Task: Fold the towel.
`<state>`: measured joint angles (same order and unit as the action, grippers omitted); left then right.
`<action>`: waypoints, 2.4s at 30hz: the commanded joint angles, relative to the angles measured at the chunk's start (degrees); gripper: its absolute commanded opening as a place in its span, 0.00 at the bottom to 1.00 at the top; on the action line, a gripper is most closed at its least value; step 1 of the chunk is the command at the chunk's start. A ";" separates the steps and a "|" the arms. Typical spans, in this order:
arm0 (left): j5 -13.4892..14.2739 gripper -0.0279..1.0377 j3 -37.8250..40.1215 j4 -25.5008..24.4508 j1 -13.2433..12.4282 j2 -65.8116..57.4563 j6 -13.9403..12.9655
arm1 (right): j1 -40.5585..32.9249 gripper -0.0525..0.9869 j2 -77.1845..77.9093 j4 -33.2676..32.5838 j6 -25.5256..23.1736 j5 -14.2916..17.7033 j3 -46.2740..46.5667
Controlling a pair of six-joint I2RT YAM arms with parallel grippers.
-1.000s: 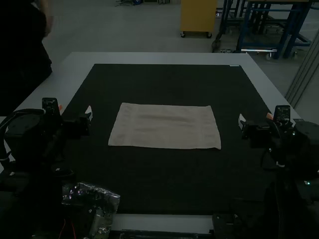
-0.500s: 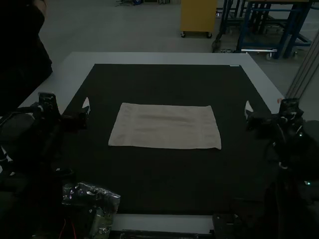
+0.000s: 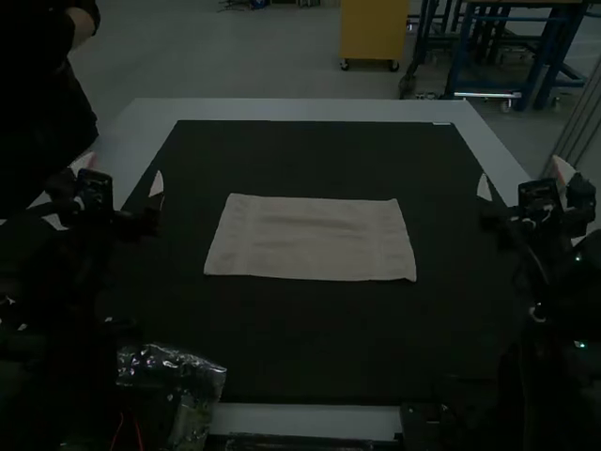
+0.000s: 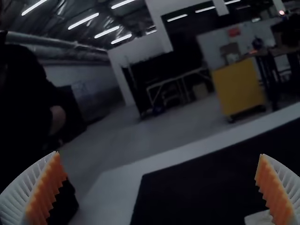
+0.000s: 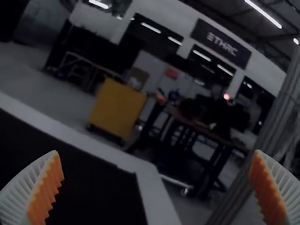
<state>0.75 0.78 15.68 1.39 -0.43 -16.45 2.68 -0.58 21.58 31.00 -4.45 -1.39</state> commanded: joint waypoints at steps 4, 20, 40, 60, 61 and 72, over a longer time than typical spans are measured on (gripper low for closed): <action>-1.28 0.92 9.77 -2.41 -0.25 -3.44 4.32 | -0.13 0.92 -6.36 -1.81 -8.77 -0.03 -12.15; -3.39 0.93 35.87 -8.83 -8.33 -57.32 15.39 | -0.57 0.92 -58.92 -12.97 -27.22 0.76 -35.26; -18.68 0.92 32.53 -5.75 -3.06 -78.41 14.95 | -6.02 0.92 -70.26 -10.60 -28.10 -10.23 -28.41; -17.98 0.92 39.65 7.43 -3.15 -100.30 15.04 | -8.92 0.92 -92.76 3.20 -30.30 -10.05 -34.65; -17.98 0.92 40.27 7.34 -3.15 -101.00 15.04 | -9.01 0.92 -93.82 3.64 -30.30 -10.05 -35.09; -17.98 0.92 45.45 6.91 -3.15 -106.89 14.95 | -10.41 0.92 -102.34 6.28 -30.39 -10.05 -40.36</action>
<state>-16.95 44.23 22.33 -1.61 -106.30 -2.02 -6.61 -101.62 27.16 1.06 -14.00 -39.88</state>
